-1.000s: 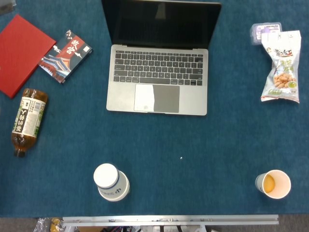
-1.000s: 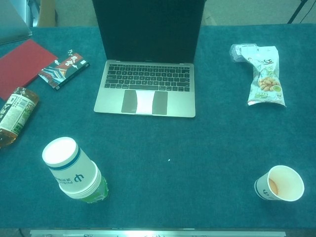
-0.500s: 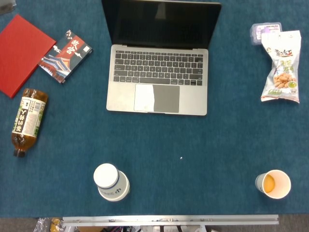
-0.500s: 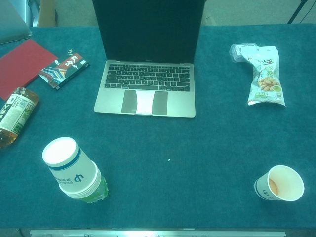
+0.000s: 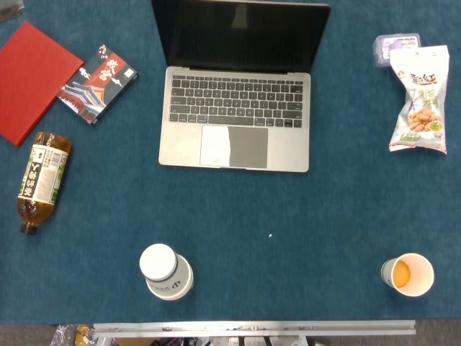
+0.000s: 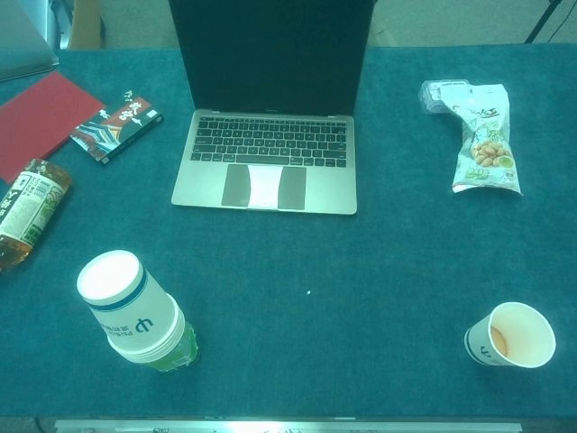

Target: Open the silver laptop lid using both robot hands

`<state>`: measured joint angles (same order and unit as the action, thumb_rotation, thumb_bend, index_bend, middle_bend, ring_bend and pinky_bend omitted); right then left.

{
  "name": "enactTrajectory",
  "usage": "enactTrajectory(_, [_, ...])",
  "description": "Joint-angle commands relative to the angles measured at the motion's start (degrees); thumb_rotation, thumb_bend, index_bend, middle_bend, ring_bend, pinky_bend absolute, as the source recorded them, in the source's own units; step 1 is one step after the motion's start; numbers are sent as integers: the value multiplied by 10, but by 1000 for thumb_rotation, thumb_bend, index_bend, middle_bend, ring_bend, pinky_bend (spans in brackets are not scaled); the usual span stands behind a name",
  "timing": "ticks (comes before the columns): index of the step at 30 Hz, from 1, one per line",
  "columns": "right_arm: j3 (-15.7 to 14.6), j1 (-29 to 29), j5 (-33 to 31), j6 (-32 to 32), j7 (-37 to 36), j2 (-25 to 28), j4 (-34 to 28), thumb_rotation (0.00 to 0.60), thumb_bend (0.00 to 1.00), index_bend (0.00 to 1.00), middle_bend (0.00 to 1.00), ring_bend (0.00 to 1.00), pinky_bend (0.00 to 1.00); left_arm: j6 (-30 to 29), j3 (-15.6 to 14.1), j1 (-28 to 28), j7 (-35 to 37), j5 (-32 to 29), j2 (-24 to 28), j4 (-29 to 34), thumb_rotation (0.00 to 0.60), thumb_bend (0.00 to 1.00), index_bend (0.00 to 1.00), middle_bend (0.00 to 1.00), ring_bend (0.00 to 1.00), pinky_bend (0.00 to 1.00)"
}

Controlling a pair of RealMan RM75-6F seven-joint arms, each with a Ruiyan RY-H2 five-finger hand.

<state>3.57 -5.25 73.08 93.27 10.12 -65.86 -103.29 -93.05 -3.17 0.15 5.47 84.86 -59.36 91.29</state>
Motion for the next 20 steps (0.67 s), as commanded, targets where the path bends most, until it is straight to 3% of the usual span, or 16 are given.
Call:
enactTrajectory(1, [2,3,6,-2,-2,2,-1,600,300,87,230,65,121,5,4,-1,1,1,-3,-1,592,417,153,125,55,57])
enactTrajectory(20, [-11,12,65,-31,20,4,-23,600,297,87,230,65,121,14,10,8,2,20,-7,-9,593,417,153,124,55,57])
